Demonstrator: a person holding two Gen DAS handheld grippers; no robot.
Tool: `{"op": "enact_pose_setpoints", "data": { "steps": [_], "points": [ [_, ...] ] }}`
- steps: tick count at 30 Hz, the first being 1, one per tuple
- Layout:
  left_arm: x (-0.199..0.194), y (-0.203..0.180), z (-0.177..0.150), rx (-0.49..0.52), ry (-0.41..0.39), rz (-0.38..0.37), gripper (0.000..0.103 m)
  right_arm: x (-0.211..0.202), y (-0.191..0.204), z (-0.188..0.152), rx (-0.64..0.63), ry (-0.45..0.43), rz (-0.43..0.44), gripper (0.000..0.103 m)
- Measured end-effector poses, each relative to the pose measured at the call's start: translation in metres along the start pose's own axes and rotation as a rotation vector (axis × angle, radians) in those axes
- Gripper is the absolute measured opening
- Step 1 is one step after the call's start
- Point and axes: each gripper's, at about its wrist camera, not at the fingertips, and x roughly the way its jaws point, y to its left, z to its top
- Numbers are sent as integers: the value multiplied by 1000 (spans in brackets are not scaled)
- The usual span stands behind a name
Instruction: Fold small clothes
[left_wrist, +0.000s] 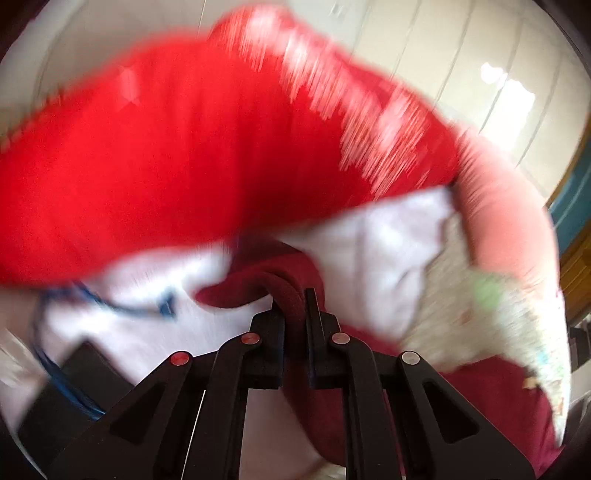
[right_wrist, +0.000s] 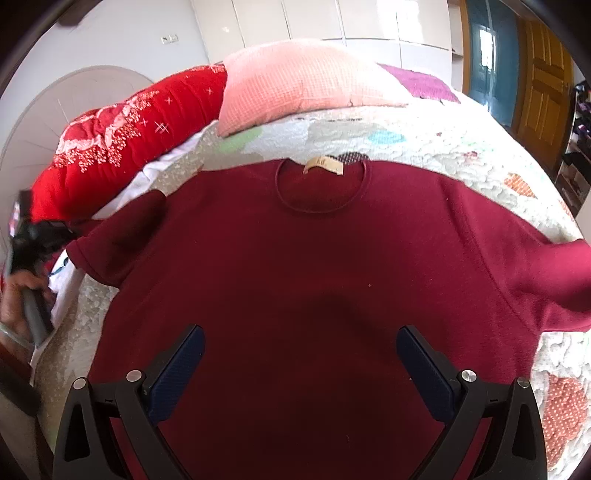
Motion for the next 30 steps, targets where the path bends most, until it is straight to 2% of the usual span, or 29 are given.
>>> {"op": "enact_pose_setpoints", "data": {
  "steps": [2, 6, 9, 11, 13, 15, 19, 21, 22, 25, 28, 29, 30],
  "points": [
    [-40, -14, 20, 41, -85, -25, 7, -4, -2, 1, 9, -8, 1, 103],
    [-109, -59, 37, 131, -188, -160, 7, -12, -13, 0, 46, -27, 8, 103],
    [-145, -102, 26, 211, -223, -275, 7, -20, -23, -1, 65, -46, -3, 103],
    [-163, -141, 5, 277, -228, -366, 7, -25, -33, 0, 83, -58, -11, 103],
    [-170, -175, -21, 330, -204, -442, 7, -32, -44, 1, 103, -71, -23, 103],
    [-164, -215, -52, 388, -140, -513, 7, -41, -59, 2, 123, -91, -43, 103],
    [-127, -277, -141, 476, 50, -593, 7, -53, -94, 3, 184, -116, -99, 103],
    [-114, -300, -185, 538, 107, -589, 7, -58, -114, 1, 229, -114, -119, 103],
    [-110, -307, -197, 559, 121, -579, 7, -60, -124, 0, 245, -112, -132, 103],
    [-94, -322, -238, 636, 238, -580, 9, -69, -155, -2, 286, -120, -211, 103],
    [-106, -316, -237, 654, 263, -602, 22, -74, -179, -2, 355, -127, -201, 103],
    [-112, -311, -232, 654, 261, -615, 30, -76, -186, -2, 379, -128, -183, 103],
    [-118, -304, -225, 651, 251, -625, 42, -76, -189, 0, 399, -130, -165, 103]
  ]
}}
